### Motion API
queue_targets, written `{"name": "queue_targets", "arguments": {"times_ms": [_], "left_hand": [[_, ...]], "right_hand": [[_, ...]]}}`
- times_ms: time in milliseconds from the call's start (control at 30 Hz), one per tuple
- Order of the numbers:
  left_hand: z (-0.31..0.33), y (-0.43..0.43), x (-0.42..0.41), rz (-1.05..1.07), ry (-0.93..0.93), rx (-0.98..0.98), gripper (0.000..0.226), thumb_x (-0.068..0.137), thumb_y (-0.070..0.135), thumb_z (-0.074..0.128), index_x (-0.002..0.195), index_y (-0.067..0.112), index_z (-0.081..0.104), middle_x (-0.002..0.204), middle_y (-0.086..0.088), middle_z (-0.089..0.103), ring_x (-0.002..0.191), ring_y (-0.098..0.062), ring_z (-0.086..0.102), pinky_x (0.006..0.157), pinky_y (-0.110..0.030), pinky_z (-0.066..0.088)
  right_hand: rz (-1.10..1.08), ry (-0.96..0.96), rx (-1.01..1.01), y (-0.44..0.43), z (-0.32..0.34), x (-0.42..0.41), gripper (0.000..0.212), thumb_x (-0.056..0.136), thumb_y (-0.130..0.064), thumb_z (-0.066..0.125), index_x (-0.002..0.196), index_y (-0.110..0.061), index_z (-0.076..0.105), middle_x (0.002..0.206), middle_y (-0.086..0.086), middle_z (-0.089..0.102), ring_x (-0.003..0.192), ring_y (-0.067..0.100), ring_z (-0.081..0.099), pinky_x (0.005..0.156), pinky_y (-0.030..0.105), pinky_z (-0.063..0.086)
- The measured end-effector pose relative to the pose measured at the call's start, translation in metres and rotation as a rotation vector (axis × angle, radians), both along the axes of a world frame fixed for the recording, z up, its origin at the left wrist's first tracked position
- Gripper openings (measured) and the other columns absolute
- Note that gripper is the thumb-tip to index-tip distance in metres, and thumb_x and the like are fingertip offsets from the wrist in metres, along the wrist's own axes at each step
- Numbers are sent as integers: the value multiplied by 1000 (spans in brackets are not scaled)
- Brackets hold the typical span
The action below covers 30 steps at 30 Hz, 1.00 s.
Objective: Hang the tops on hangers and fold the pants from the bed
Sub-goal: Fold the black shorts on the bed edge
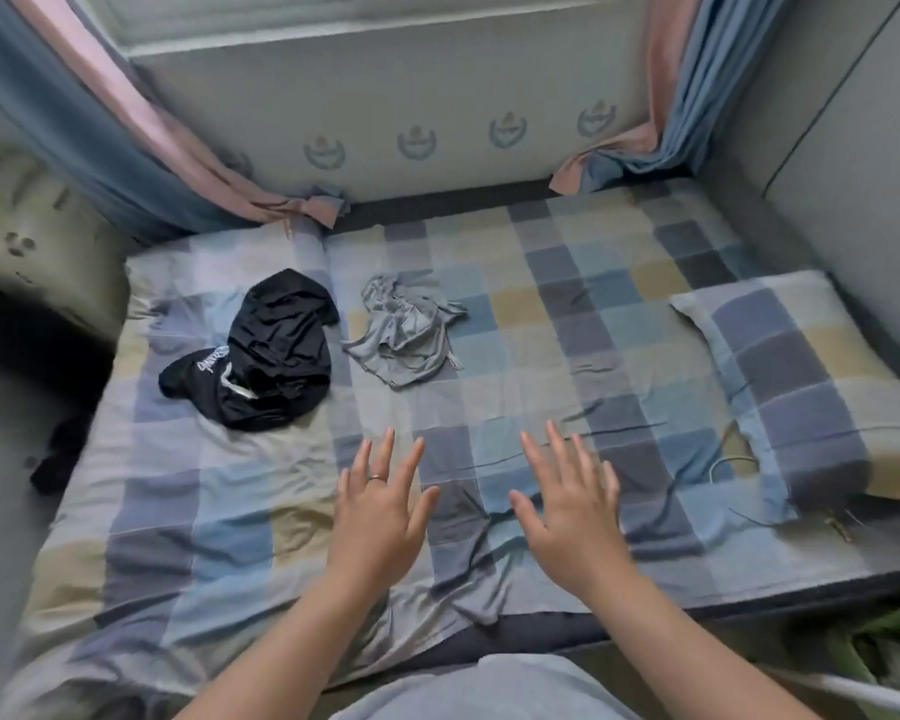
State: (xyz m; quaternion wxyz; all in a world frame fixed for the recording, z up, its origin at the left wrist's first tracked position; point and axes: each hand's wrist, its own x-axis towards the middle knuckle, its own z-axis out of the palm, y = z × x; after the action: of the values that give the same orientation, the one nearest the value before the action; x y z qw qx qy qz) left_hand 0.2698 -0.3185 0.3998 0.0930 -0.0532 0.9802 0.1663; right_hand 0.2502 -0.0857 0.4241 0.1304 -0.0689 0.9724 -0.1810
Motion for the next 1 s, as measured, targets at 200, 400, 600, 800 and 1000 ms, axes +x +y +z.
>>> {"name": "queue_targets", "arguments": {"times_ms": [200, 400, 600, 800, 1000], "left_hand": [[5, -4, -20, 210, 9, 43, 60, 102, 56, 35, 158, 42, 17, 169, 4, 2, 155, -20, -10, 122, -48, 5], [-1, -29, -39, 318, 5, 49, 60, 102, 54, 36, 158, 41, 18, 169, 5, 0, 155, -19, -8, 122, -47, 5], [-55, -107, -72, 335, -8, 1, 60, 102, 55, 36, 158, 44, 17, 169, 8, -1, 155, -18, -7, 122, -46, 5], [-137, -248, -117, 402, -44, -27, 60, 101, 58, 32, 157, 43, 17, 169, 3, 2, 155, -21, -4, 123, -47, 8], [-219, -384, -154, 576, -178, 94, 60, 102, 55, 36, 158, 41, 19, 169, 3, 4, 154, -22, -2, 122, -46, 9]], "right_hand": [[150, -20, -29, -7, -7, -52, 65, 101, -55, 34, 157, -46, 1, 168, -12, -11, 153, 16, -13, 121, 50, -8], [247, -24, -40, -29, -19, -84, 66, 101, -56, 32, 157, -47, -2, 167, -14, -11, 154, 16, -13, 121, 49, -7], [308, 5, -40, -101, -65, -131, 66, 102, -54, 32, 158, -43, -1, 168, -11, -10, 155, 18, -11, 121, 48, -6], [382, -25, -36, -239, -140, -188, 65, 103, -54, 31, 158, -43, -2, 168, -10, -11, 154, 18, -11, 122, 49, -4], [445, -117, 26, -383, -199, -241, 66, 102, -55, 31, 157, -44, -5, 167, -13, -13, 154, 15, -12, 122, 46, -3]]}}
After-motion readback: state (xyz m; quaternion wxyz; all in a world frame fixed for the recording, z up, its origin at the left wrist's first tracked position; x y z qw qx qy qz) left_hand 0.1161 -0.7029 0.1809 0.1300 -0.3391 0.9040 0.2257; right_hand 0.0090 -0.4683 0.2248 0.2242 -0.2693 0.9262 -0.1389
